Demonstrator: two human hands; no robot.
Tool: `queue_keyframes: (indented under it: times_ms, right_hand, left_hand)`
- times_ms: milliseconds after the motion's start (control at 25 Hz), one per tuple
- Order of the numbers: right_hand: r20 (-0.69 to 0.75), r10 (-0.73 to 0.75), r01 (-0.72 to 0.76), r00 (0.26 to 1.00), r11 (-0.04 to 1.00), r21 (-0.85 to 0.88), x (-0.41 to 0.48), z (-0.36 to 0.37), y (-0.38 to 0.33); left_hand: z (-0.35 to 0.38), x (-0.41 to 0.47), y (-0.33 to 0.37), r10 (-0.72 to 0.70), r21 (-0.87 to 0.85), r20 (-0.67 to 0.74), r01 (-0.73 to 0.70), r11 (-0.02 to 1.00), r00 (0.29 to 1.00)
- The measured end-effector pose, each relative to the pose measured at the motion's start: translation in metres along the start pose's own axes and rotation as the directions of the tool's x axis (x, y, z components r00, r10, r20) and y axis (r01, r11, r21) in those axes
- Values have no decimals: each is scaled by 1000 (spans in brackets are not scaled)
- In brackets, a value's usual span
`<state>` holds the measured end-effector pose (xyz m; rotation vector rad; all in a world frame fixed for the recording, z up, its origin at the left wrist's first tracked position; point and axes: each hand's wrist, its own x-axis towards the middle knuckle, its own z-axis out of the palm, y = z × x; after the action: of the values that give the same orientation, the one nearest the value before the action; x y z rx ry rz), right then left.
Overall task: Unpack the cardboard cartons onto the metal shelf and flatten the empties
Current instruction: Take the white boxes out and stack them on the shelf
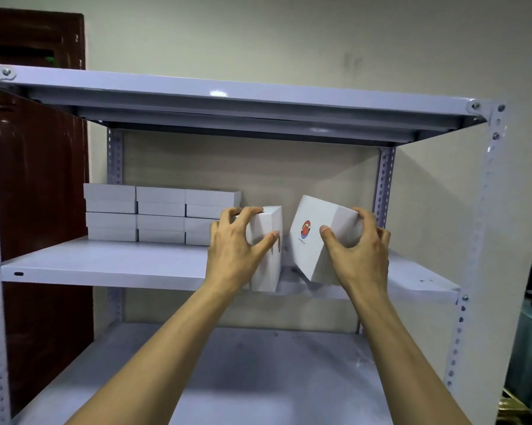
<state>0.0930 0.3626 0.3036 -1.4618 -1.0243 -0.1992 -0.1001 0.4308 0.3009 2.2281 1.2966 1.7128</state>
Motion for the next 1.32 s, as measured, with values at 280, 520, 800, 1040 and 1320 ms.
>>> queue_keyframes:
  times_ms: [280,520,800,1040,1320]
  right_hand:
    - [-119,14,0,993,993,121,21,1,-39]
    - [-99,94,-71,991,973,218,23,23,-69]
    - [-44,189,-174,981,956,235,19,51,-73]
    - [-8,146,-143,989,977,156,14,52,-53]
    - [97,-33,17,995,987,159,-8,52,-17]
  left_hand:
    - [-2,8,-10,-243,-337,-15,224,914,970]
    - [1,6,-34,-297,-295,51,298,908,954]
    - [7,-21,-55,-314,-170,159,339,925,936]
    - [6,-14,-49,-162,-316,143,201,927,976]
    - [1,-14,-38,-237,-332,101,257,908,966]
